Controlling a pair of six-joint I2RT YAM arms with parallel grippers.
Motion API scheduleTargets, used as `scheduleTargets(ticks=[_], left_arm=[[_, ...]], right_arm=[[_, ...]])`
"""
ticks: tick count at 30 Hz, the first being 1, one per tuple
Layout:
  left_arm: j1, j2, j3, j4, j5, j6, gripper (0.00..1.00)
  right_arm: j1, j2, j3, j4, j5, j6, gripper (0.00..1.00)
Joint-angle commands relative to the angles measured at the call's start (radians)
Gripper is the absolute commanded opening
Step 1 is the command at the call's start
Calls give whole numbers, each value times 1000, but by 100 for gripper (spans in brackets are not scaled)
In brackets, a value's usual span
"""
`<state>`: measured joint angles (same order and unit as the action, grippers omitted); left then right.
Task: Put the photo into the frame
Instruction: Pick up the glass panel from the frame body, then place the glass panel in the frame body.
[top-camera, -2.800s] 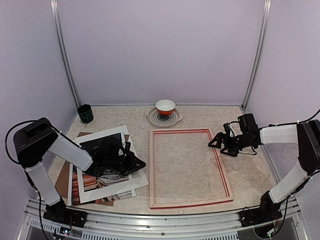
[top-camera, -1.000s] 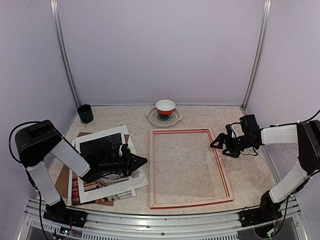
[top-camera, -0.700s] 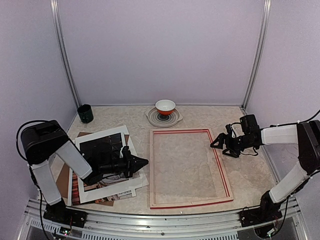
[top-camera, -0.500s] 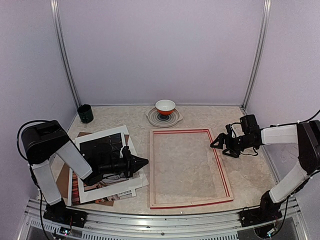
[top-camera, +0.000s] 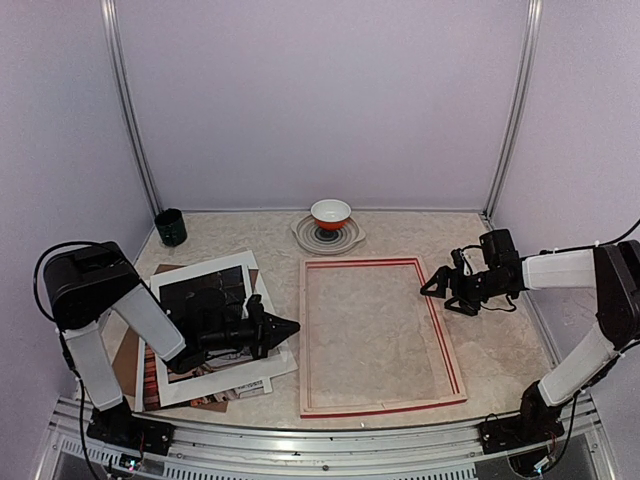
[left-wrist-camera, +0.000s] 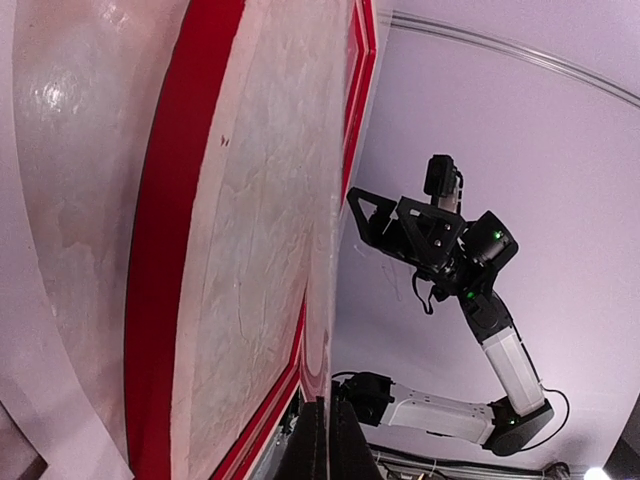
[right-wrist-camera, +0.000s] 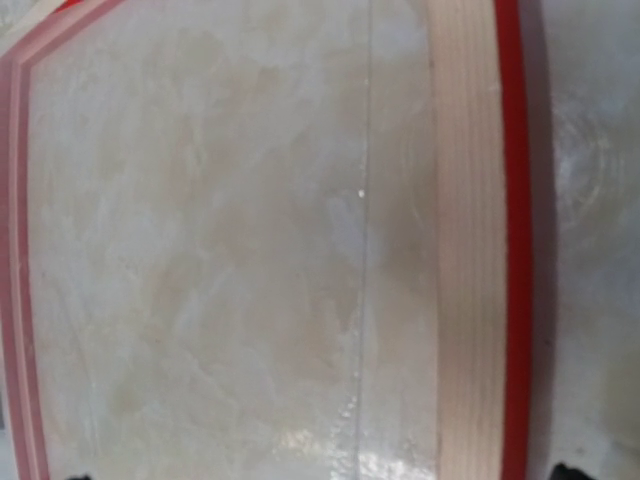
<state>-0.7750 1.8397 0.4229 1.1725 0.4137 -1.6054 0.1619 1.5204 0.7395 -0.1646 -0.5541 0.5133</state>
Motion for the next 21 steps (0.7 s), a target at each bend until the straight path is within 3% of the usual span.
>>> scheduleTargets(ticks=[1,17,21], left_arm=[[-15,17,7,-14,-6,40,0],[-35,60,27,-118,-58,229,0],[-39,42,78,-215,-49,306,0]], right_arm=[[-10,4,-14,15,-10,2,99],[-9,18,-20,29,-18,2,99],[-10,18,-20,35,-26,8,99]])
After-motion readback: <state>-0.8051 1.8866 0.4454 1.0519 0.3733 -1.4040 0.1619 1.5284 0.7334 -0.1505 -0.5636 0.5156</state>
